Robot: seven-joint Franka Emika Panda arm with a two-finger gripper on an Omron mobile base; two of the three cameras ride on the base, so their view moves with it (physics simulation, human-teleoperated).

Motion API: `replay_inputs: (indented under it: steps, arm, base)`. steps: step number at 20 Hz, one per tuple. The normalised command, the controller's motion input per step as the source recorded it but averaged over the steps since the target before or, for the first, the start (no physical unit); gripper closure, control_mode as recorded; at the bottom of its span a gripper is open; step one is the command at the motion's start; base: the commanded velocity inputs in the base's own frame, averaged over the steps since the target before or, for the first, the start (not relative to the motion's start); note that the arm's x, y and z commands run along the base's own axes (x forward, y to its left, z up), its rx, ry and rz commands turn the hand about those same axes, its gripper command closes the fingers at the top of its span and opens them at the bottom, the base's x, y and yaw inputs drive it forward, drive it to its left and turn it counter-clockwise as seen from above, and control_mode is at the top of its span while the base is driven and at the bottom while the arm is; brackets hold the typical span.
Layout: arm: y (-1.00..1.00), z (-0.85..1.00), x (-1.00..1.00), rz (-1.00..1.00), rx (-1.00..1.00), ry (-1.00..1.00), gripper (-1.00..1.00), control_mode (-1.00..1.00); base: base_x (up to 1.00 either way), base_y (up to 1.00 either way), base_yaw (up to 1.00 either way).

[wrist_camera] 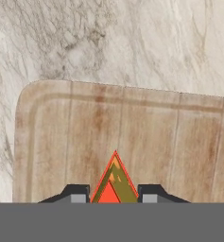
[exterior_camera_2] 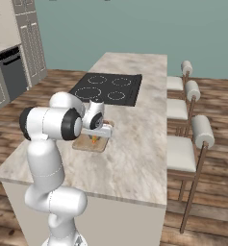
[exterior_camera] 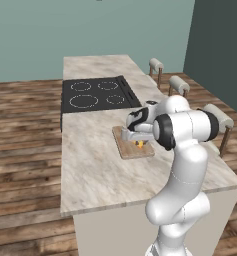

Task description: Retrieve the reheated potato from the microwave, then place the potato, cheese, and condiment on the cutting board.

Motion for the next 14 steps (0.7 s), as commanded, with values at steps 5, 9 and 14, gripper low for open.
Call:
replay_inputs:
  steps: [5,9,14]
  arm:
    - [0.00,-0.17,0.02,0.01,-0.03,0.00,1.00,-1.00]
    - [0.00,-0.13,-0.01,0.00,-0.03,0.00,-1.00,-1.00]
    - [0.00,-0.03,0.00,0.01,-0.01,0.00,-1.00,-1.00]
  base:
    - [0.00,0.00,0.00]
    - [0.00,0.00,0.00]
    - [0.00,0.00,0.00]
